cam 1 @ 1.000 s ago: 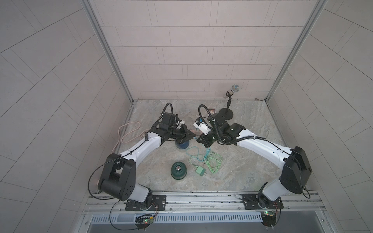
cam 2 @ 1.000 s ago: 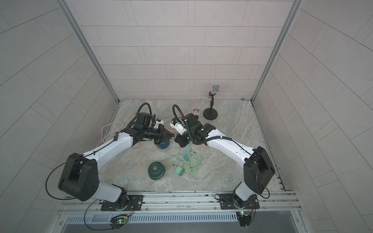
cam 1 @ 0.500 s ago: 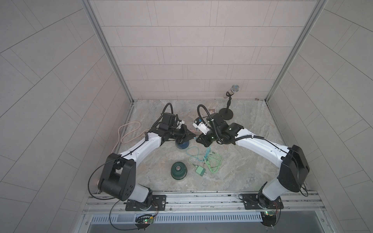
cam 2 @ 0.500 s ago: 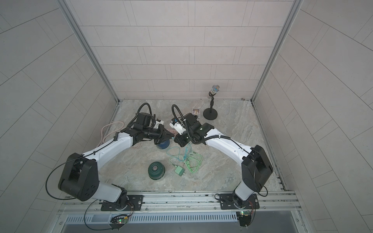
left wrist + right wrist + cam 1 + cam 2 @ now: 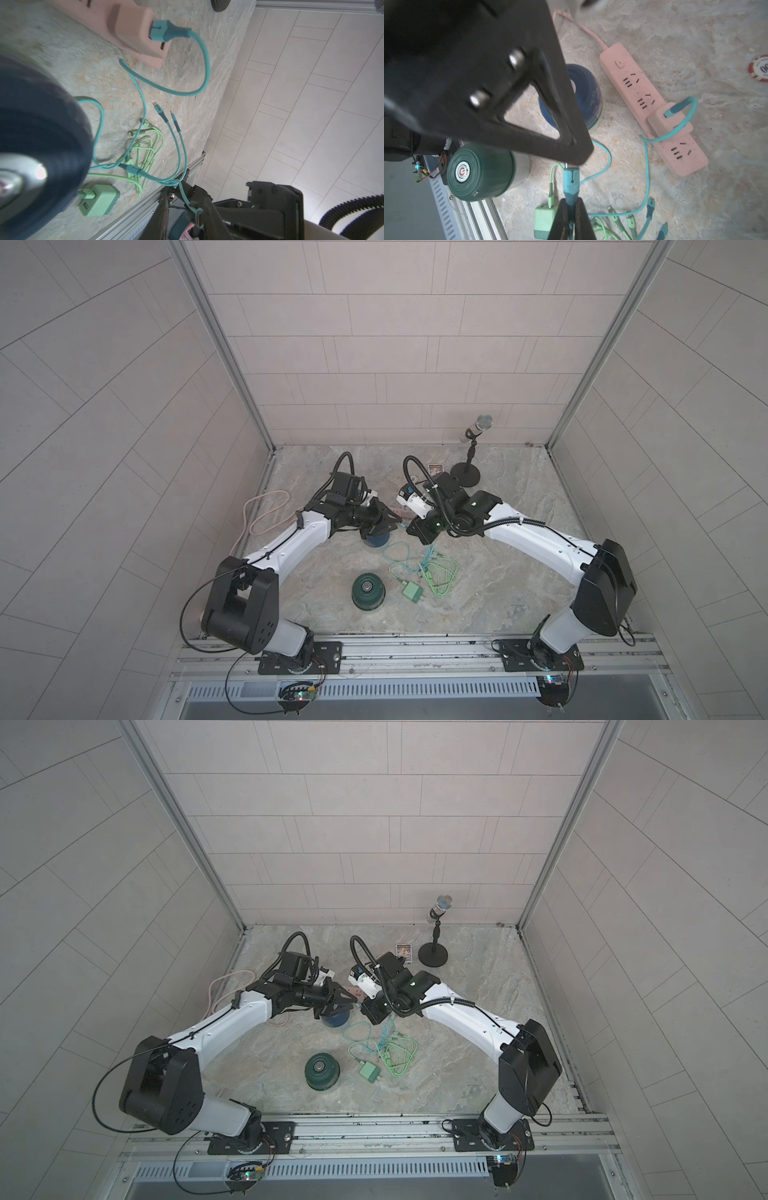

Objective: Charge the cordless meat grinders
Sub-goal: Adjust the charging cable, then insert the charging cable into the cordless meat grinder.

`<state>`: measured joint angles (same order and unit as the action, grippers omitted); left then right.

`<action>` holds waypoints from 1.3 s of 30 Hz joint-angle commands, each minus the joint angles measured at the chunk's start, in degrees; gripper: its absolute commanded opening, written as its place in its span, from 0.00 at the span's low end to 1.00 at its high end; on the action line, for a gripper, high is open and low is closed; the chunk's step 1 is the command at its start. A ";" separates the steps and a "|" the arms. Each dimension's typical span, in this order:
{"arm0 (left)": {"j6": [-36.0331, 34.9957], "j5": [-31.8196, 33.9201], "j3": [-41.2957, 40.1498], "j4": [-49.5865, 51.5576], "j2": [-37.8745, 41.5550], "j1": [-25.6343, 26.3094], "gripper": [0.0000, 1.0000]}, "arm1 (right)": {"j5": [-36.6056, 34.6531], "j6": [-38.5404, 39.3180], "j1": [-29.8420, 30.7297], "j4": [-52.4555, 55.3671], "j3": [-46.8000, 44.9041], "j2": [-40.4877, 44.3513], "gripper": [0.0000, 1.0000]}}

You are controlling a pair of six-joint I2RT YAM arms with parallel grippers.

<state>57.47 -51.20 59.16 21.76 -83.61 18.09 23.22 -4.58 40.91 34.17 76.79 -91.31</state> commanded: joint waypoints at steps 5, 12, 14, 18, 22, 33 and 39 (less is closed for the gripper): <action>-22.22 11.21 8.12 30.33 4.26 -10.95 0.45 | -5.02 4.61 2.38 5.37 -0.15 -0.42 0.07; -26.73 11.31 2.31 29.62 3.36 -14.35 0.51 | -5.88 5.23 5.82 5.60 2.20 -3.50 0.07; -25.79 9.49 1.05 26.35 3.01 -14.39 0.51 | -5.48 5.15 6.16 5.88 3.32 -4.67 0.07; -25.10 7.35 0.90 21.98 1.19 -14.39 0.52 | -5.97 4.98 6.56 6.28 5.84 -7.58 0.07; -26.01 5.88 1.41 20.17 -0.06 -14.36 0.53 | -6.46 4.80 6.82 6.42 7.92 -9.70 0.07; -26.22 3.32 -2.61 11.92 -2.21 -13.96 0.55 | -6.76 4.34 7.43 6.68 9.95 -12.35 0.07; -26.95 4.04 -3.81 11.64 -3.57 -13.69 0.53 | -7.10 3.85 7.43 7.40 11.09 -14.14 0.07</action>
<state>32.29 -46.92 56.62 34.50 -86.50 4.16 17.02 -1.10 48.01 39.81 86.67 -104.01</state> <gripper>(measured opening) 0.535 0.073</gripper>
